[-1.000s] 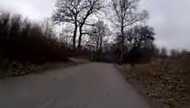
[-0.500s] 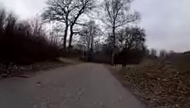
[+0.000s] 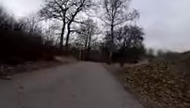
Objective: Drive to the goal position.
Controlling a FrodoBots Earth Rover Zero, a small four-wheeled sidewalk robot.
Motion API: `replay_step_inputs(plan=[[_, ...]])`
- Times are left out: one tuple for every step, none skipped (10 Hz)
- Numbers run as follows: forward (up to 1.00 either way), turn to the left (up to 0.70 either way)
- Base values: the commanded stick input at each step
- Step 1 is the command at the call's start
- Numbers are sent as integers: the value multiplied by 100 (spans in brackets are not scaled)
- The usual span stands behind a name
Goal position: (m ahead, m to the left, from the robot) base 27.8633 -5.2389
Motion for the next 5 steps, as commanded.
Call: replay_step_inputs(plan=[[100, 0], [100, 0], [100, 0], [100, 0], [100, 0]])
